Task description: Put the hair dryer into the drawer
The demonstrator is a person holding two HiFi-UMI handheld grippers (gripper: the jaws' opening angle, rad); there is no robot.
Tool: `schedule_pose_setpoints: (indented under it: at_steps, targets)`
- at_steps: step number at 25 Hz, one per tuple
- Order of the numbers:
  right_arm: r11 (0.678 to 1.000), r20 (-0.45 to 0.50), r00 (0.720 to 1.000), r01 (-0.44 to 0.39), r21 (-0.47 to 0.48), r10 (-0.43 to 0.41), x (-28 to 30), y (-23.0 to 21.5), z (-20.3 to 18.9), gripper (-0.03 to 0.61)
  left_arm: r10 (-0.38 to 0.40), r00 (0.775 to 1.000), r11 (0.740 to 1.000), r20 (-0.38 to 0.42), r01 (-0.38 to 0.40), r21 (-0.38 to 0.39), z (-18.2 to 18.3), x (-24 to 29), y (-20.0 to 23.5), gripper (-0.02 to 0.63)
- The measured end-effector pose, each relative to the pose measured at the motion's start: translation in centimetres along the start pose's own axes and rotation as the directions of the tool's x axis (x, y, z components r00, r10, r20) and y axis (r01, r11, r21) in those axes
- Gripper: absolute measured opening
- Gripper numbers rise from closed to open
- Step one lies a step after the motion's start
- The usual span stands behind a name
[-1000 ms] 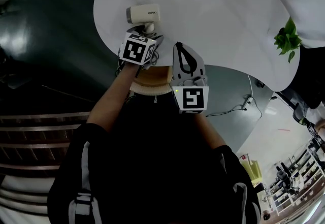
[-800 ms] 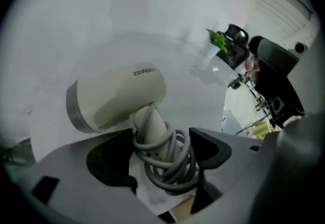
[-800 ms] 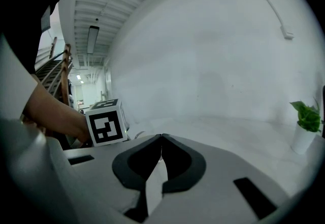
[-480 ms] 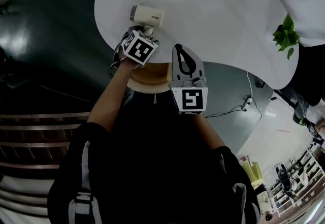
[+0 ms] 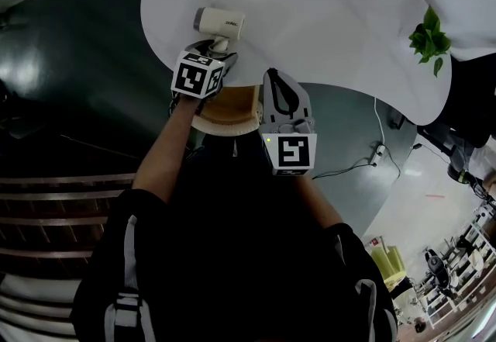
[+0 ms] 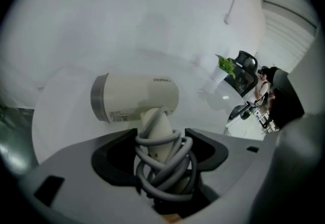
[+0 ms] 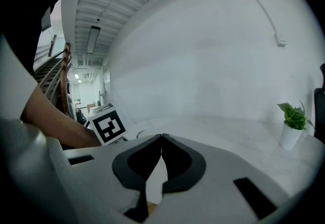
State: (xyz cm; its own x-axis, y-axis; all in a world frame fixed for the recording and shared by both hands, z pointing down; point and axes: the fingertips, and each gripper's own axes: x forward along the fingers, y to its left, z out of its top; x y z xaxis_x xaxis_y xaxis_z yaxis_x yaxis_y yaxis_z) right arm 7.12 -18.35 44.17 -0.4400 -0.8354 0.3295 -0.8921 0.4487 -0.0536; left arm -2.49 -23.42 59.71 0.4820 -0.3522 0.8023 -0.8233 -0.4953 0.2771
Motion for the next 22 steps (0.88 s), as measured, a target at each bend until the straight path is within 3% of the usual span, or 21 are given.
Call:
schedule_pose_setpoints:
  at_steps: [5,7,13,22]
  targets:
    - [1.000,0.010,1.000,-0.013,-0.011,0.013,-1.2,1.2,0.2,0.023,-0.087,0.993,0.985,0.083,0.098,-0.139,-0.8,-2.1,-1.6,0.290]
    - [1.000,0.012,1.000,-0.020,-0.015,0.020,-1.6,1.7,0.1,0.023,-0.102,0.987,0.981,0.123,0.121,-0.155,-0.8,-3.2,-2.2,0.290]
    - [0.999,0.023,0.999,-0.045,-0.029,0.046,-2.7,4.1,0.3,0.023,-0.114,0.974,0.986,0.195,0.135,-0.096,-1.4,-7.8,-3.6,0.290]
    - [0.997,0.029,0.997,-0.071,-0.033,0.072,-3.8,6.2,-0.2,0.023,-0.124,0.969,0.992,0.214,0.126,0.006,-3.5,-13.0,-6.0,0.290]
